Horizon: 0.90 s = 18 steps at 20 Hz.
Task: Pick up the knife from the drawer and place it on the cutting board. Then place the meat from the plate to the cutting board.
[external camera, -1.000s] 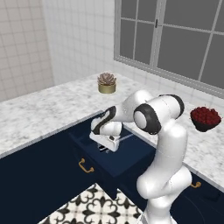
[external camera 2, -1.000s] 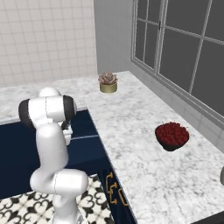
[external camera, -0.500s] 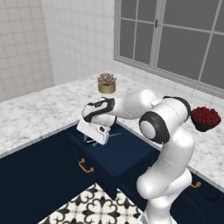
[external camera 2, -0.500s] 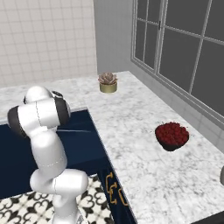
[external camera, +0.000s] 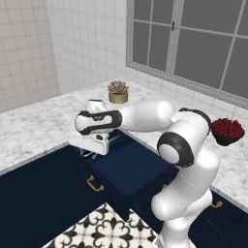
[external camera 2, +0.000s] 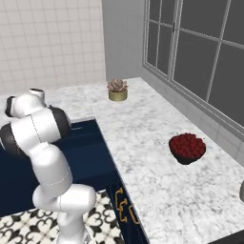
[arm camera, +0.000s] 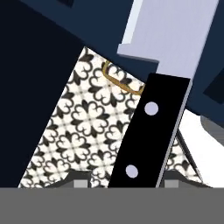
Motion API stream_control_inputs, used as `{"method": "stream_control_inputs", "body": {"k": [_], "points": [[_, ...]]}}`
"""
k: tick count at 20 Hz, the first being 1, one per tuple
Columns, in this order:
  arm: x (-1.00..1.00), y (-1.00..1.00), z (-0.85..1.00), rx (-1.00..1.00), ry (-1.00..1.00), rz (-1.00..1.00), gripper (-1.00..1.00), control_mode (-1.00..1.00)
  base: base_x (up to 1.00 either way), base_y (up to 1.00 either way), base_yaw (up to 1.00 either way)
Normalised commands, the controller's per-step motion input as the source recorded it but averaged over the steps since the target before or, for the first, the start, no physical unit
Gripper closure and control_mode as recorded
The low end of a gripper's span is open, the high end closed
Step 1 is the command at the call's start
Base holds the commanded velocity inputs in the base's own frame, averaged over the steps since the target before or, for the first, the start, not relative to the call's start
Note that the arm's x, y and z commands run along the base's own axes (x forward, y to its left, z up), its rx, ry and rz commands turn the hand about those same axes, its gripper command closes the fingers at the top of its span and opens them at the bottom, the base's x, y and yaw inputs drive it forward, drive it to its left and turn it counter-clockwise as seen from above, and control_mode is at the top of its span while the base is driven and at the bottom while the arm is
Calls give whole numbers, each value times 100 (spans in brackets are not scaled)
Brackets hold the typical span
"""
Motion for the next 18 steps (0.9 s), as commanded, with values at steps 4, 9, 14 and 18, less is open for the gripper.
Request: {"method": "stream_control_inputs", "body": {"k": [4,9,14,18], "points": [[-36,-3,56,-24,-10,60,100,-100,0,0,0],[-47,-28,74,-16,-20,52,100,-100,0,0,0],[-64,-57,60,-6,-21,35,100,-100,0,0,0],[-81,-92,24,10,-19,24,100,-100,0,0,0]]}}
